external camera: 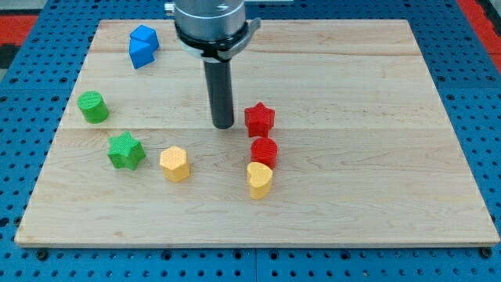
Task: Slide the red star to right side
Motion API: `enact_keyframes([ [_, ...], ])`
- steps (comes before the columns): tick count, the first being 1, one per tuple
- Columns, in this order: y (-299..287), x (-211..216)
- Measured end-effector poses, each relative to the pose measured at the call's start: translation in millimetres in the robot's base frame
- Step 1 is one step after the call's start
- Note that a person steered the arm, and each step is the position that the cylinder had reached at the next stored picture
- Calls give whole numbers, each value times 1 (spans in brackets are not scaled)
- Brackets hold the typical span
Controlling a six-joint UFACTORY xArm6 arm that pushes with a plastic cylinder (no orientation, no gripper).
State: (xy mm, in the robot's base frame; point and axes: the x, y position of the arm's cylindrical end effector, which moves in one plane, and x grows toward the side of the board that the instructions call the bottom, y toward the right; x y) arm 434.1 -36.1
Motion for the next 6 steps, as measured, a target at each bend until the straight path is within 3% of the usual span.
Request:
enact_keyframes([
  [2,47,0],
  [3,6,0],
  [6,-40,26],
])
